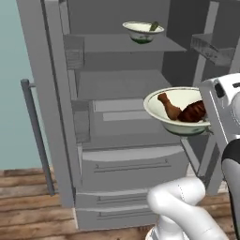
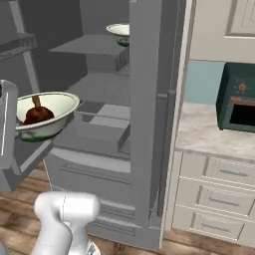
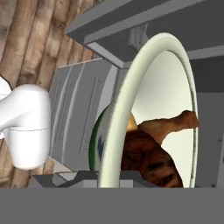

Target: Place the bowl with the squash and lemon on the top shelf of the fridge. Place the bowl with the steak and chicken drumstick on the second highest shelf of the fridge.

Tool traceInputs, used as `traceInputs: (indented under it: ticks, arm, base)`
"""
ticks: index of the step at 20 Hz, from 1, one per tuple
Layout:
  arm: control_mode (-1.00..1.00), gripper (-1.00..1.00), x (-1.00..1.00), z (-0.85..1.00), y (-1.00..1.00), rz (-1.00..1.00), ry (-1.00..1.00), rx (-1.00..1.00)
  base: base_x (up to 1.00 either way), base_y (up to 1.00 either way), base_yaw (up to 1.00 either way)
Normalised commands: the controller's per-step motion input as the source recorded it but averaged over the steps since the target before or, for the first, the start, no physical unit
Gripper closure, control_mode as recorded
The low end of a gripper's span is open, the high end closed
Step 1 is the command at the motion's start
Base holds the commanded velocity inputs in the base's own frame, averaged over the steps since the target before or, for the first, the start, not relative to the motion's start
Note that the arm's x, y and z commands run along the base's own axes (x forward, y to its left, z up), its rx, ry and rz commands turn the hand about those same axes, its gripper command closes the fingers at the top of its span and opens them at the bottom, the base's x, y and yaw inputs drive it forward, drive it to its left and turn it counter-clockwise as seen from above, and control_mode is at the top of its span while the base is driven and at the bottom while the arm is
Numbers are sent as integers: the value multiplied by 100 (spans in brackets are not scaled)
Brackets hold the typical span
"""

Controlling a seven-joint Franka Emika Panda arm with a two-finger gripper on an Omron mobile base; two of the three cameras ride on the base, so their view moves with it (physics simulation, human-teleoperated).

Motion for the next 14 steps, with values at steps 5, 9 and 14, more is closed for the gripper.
traceInputs:
  ticks: [5,9,14]
  arm:
    - [100,100,0,0,0,0,0,0]
    - [100,100,0,0,0,0,0,0]
    - [100,100,0,0,0,0,0,0]
  base:
    - [86,29,-43]
    - [91,1,-39]
    - [82,50,-1]
